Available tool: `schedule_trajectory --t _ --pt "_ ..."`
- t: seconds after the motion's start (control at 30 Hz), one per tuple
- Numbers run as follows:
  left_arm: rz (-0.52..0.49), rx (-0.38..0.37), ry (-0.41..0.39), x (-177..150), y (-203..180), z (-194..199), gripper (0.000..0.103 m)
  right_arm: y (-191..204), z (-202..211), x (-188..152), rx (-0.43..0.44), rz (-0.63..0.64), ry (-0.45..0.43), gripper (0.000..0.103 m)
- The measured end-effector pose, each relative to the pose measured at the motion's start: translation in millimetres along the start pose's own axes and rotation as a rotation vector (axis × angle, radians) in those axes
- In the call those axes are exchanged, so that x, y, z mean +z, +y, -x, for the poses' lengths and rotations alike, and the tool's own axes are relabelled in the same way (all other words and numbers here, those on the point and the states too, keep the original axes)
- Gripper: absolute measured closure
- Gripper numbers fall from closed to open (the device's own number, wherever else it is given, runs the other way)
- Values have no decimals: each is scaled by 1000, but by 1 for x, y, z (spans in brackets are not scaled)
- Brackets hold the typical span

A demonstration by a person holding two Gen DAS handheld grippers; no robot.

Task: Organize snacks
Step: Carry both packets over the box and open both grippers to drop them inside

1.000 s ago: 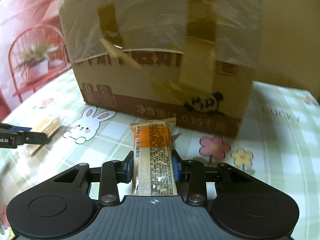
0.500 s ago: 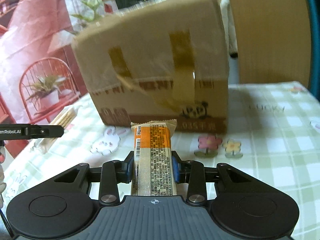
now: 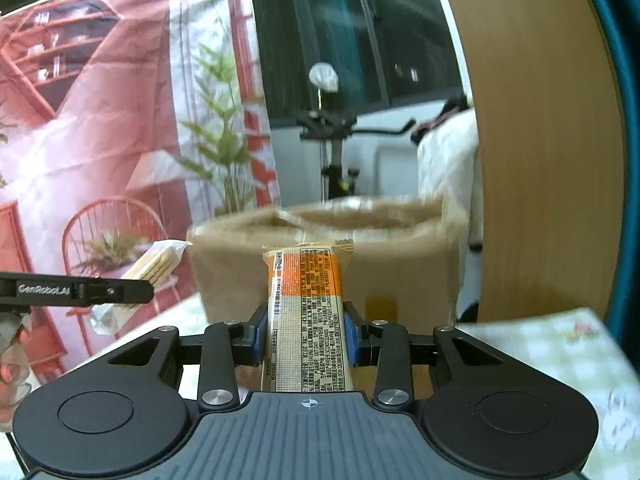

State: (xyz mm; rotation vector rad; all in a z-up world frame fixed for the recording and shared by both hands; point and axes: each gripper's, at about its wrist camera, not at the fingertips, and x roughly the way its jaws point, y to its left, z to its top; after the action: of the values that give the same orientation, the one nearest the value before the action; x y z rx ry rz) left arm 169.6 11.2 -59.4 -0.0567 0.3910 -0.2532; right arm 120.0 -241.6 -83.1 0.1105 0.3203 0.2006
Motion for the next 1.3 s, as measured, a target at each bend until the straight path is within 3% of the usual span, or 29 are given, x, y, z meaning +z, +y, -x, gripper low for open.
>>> schedule_trajectory --t 0.27,0.47,0.7,1.0,1.1,1.17,1.23,1.3 --pt "-39 -47 -63 58 -7 -45 54 -30 -37 70 -35 -19 -77 70" --pt "-43 -54 -22 87 -8 -105 54 -53 -97 96 -145 -12 -19 70" --pt "-59 -34 74 84 -10 -154 54 -62 -136 84 -203 3 58 70" --pt "-69 -18 136 71 -4 -168 54 -56 -146 72 -222 15 103 69" --pt "-61 -19 150 73 -1 -165 49 -54 -146 73 -229 11 120 61" --pt "-60 -6 140 75 1 -158 27 -52 -141 74 -227 5 114 45" --pt "-68 4 123 77 2 -149 20 -47 -135 76 -224 11 101 30" --pt "-77 -5 118 81 2 -139 18 -43 -127 79 -225 19 95 21"
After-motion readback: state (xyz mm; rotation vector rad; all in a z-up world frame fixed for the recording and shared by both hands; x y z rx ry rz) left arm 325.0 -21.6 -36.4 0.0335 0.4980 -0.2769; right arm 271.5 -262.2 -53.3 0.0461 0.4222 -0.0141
